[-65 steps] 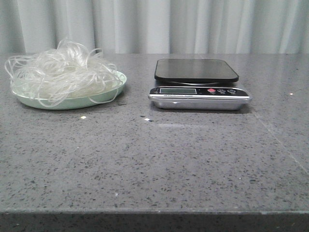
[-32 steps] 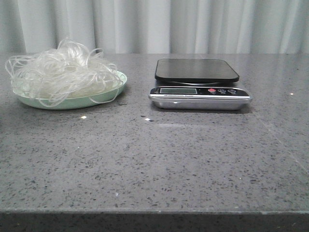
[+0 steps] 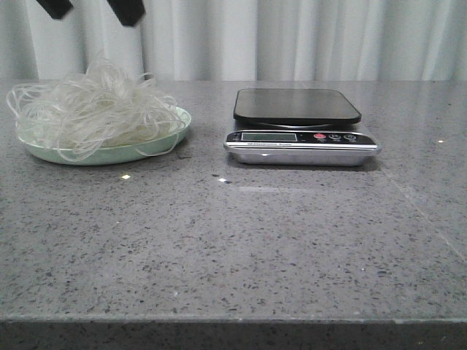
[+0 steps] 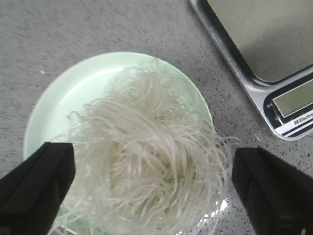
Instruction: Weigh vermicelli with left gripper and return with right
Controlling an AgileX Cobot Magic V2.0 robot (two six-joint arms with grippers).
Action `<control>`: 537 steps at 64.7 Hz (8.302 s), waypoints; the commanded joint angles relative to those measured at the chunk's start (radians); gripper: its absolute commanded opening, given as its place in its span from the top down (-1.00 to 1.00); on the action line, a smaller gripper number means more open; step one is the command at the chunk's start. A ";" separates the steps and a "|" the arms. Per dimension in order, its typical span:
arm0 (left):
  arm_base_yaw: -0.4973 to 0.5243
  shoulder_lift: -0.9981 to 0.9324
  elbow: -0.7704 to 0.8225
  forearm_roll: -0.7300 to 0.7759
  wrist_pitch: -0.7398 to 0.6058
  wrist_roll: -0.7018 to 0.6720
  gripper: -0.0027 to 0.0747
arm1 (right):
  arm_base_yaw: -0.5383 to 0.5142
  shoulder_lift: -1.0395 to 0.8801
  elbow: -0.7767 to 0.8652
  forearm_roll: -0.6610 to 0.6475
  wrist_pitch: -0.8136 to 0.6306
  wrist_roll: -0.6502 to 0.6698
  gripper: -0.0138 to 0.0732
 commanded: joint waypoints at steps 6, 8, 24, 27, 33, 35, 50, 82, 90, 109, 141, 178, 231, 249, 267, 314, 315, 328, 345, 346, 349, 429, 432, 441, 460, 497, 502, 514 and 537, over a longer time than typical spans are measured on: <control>-0.003 0.021 -0.043 -0.003 0.003 -0.010 -0.86 | -0.006 -0.016 -0.009 0.001 -0.085 0.000 0.30; -0.003 0.025 -0.043 -0.003 0.003 -0.010 -0.86 | -0.006 -0.016 -0.009 0.001 -0.085 0.000 0.30; -0.003 0.059 -0.043 -0.002 0.000 -0.010 -0.86 | -0.006 -0.016 -0.009 0.001 -0.085 0.000 0.30; -0.003 0.071 -0.043 -0.002 0.007 -0.010 -0.86 | -0.006 -0.016 -0.009 0.001 -0.085 0.000 0.30; -0.003 0.104 -0.043 -0.002 0.022 -0.010 -0.86 | -0.006 -0.016 -0.009 0.001 -0.085 0.000 0.30; -0.003 0.117 -0.043 -0.002 0.030 -0.010 -0.86 | -0.006 -0.016 -0.009 0.001 -0.085 0.000 0.30; -0.003 0.186 -0.043 -0.002 0.077 -0.022 -0.81 | -0.006 -0.016 -0.009 0.001 -0.085 0.000 0.30; -0.006 0.185 -0.133 0.012 0.113 -0.037 0.61 | -0.006 -0.016 -0.009 0.001 -0.085 0.000 0.30; -0.032 0.180 -0.254 -0.010 0.139 -0.037 0.60 | -0.006 -0.016 -0.009 0.001 -0.085 0.000 0.30; -0.141 0.195 -0.542 -0.059 0.105 -0.037 0.60 | -0.006 -0.016 -0.009 0.001 -0.085 0.000 0.30; -0.233 0.461 -0.694 -0.110 0.038 -0.037 0.60 | -0.006 -0.016 -0.009 0.001 -0.085 0.000 0.30; -0.231 0.502 -0.813 -0.108 0.142 -0.037 -0.47 | -0.006 -0.016 -0.009 0.001 -0.085 0.000 0.30; -0.230 0.125 -0.870 0.044 0.289 0.000 -0.20 | -0.006 -0.016 -0.009 0.001 -0.085 0.000 0.30; -0.230 -0.176 -0.461 0.050 0.150 0.000 0.17 | -0.006 -0.017 -0.009 0.001 -0.085 0.000 0.30; -0.230 -0.526 0.082 0.044 -0.122 -0.004 0.36 | -0.006 -0.017 -0.009 0.001 -0.085 0.000 0.30; -0.230 -1.317 0.867 -0.006 -0.401 -0.007 0.60 | -0.006 -0.016 -0.009 0.001 -0.085 0.000 0.30; -0.230 -1.331 0.877 -0.006 -0.409 -0.007 0.60 | -0.006 -0.016 -0.009 0.001 -0.085 0.000 0.30; -0.230 -1.393 0.924 -0.006 -0.452 -0.007 0.60 | -0.006 -0.016 -0.009 0.001 -0.085 0.000 0.30; -0.230 -1.393 0.924 -0.006 -0.454 -0.007 0.60 | -0.006 -0.016 -0.010 0.006 -0.150 0.003 0.30; -0.230 -1.393 0.924 -0.006 -0.454 -0.007 0.60 | -0.006 -0.016 -0.010 0.006 -0.163 0.005 0.30; -0.230 -1.393 0.924 -0.006 -0.454 -0.007 0.60 | -0.001 -0.016 -0.019 0.006 -0.193 0.015 0.30; -0.230 -1.391 0.928 -0.006 -0.452 -0.007 0.60 | 0.172 0.908 -0.988 0.021 0.515 -0.051 -0.60; -0.230 -1.391 0.928 -0.006 -0.452 -0.007 0.60 | 0.190 0.968 -1.046 0.022 0.546 -0.051 -0.60; -0.230 -1.391 0.928 -0.006 -0.452 -0.007 0.60 | 0.249 1.156 -1.233 0.022 0.659 -0.051 -0.60; -0.230 -1.391 0.928 -0.006 -0.452 -0.007 0.60 | 0.297 1.506 -1.588 0.021 0.926 -0.051 -0.60; -0.230 -1.391 0.928 -0.006 -0.452 -0.007 0.60 | 0.319 1.832 -1.761 -0.004 1.072 -0.051 -0.60; -0.230 -1.391 0.928 -0.006 -0.452 -0.007 0.60 | 0.319 1.858 -1.761 -0.015 1.112 -0.051 -0.57; -0.230 -1.391 0.928 -0.006 -0.452 -0.007 0.60 | 0.319 1.892 -1.761 -0.022 1.161 -0.051 0.03; -0.230 -1.391 0.928 -0.006 -0.452 -0.007 0.60 | 0.320 1.852 -1.970 -0.016 1.229 -0.051 0.31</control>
